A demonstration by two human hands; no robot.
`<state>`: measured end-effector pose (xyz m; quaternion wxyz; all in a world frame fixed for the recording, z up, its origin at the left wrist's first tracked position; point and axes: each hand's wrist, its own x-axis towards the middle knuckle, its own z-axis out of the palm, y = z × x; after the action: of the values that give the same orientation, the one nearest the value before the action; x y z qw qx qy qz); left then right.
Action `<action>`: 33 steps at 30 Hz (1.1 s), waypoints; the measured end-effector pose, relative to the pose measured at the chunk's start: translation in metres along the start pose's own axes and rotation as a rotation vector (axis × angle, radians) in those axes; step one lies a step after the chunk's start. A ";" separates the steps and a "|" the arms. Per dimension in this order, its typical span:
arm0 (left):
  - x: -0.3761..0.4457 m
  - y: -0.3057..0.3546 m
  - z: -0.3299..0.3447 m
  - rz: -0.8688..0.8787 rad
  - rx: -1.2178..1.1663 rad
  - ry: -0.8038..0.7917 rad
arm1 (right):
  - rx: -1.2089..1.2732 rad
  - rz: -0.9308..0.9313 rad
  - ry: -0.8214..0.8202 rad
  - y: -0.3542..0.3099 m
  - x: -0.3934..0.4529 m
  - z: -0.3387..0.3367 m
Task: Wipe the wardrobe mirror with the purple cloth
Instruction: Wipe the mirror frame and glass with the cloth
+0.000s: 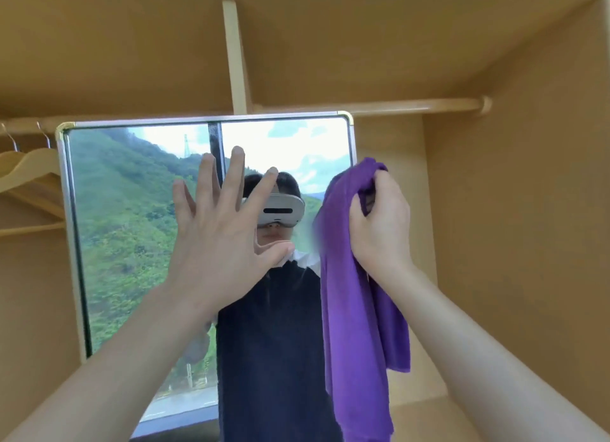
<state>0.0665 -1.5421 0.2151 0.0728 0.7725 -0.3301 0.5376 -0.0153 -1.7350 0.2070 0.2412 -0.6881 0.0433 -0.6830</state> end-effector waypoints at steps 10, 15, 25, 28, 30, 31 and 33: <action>-0.001 -0.003 0.013 0.041 0.064 0.050 | -0.151 -0.162 0.004 -0.012 0.038 0.012; 0.000 -0.001 0.012 0.033 0.081 0.032 | -0.229 -0.191 -0.017 -0.013 0.048 0.005; 0.006 -0.027 -0.025 0.015 -0.127 0.131 | -0.577 -0.760 -0.350 -0.084 0.112 0.031; 0.029 -0.059 -0.043 -0.113 -0.128 0.222 | -0.629 -0.864 -0.317 -0.094 0.109 0.045; 0.042 -0.075 -0.049 -0.159 -0.120 0.150 | -0.623 -0.911 -0.306 -0.095 0.112 0.044; 0.045 -0.080 -0.050 -0.160 -0.118 0.098 | -0.613 -0.916 -0.327 -0.094 0.114 0.041; 0.047 -0.087 -0.050 -0.137 -0.107 0.044 | -0.592 -0.870 -0.409 -0.090 0.119 0.029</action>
<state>0.0880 -1.4718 0.2980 0.1577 0.7761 -0.3033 0.5299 -0.0041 -1.6936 0.3527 -0.2624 -0.7992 -0.1026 -0.5309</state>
